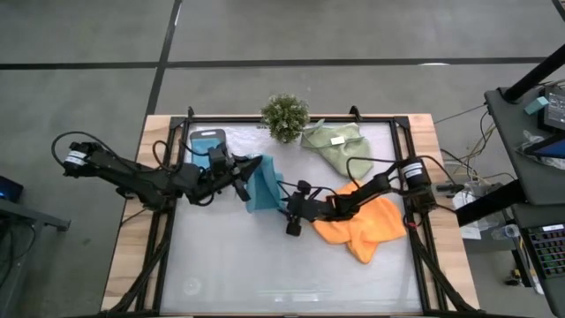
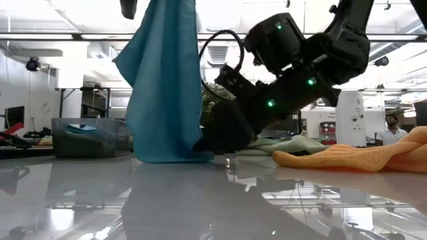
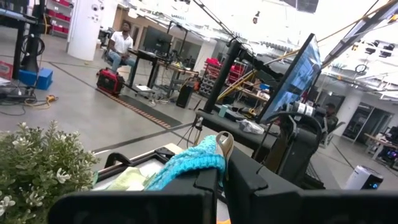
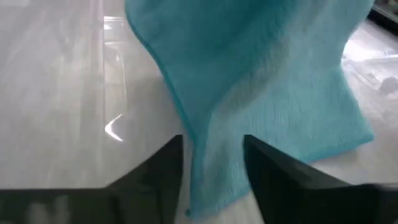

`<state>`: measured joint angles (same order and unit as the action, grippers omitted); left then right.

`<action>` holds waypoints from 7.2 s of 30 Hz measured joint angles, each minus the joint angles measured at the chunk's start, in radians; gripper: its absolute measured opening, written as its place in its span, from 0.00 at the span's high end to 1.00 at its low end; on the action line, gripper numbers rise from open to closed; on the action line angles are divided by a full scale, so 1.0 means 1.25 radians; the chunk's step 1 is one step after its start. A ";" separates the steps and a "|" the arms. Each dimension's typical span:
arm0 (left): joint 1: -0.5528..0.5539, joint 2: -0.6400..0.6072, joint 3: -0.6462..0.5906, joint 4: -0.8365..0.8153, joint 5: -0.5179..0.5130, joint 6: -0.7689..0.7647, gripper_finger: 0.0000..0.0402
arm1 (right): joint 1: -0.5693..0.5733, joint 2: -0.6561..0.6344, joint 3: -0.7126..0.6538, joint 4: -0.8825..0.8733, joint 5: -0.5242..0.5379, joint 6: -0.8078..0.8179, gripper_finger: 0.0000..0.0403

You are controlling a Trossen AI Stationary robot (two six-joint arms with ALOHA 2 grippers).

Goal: Fold microfiber towels
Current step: Fold the blue microfiber cloth

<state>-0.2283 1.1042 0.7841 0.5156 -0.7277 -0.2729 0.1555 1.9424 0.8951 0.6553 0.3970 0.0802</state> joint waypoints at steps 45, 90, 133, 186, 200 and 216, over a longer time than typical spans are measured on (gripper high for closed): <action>-0.024 0.097 -0.005 -0.765 0.349 -0.376 0.62 | 0.019 -0.599 0.028 -1.041 -0.249 -0.079 0.98; -0.168 0.517 0.006 -0.327 0.292 -0.046 0.97 | -0.005 -0.482 0.027 -0.958 -0.247 -0.101 0.98; -0.189 -0.485 0.016 -0.774 0.139 0.186 1.00 | -0.241 -0.622 0.311 -1.039 -0.397 -0.429 0.98; -0.189 -0.354 -0.078 -0.848 0.308 -0.173 1.00 | -0.233 -0.589 0.235 -1.101 -0.382 -0.306 0.98; -0.190 -0.384 0.013 -1.038 0.228 -0.167 1.00 | -0.253 -0.590 0.235 -1.024 -0.135 -0.345 0.98; -0.312 -0.055 0.003 -0.717 0.577 -0.276 1.00 | -0.019 -0.590 0.131 -1.103 -0.460 -0.052 0.98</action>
<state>-0.6185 1.0360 0.7882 -0.3800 -0.0070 -0.6174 0.1314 1.2045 1.0594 -0.7233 -0.1785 0.0152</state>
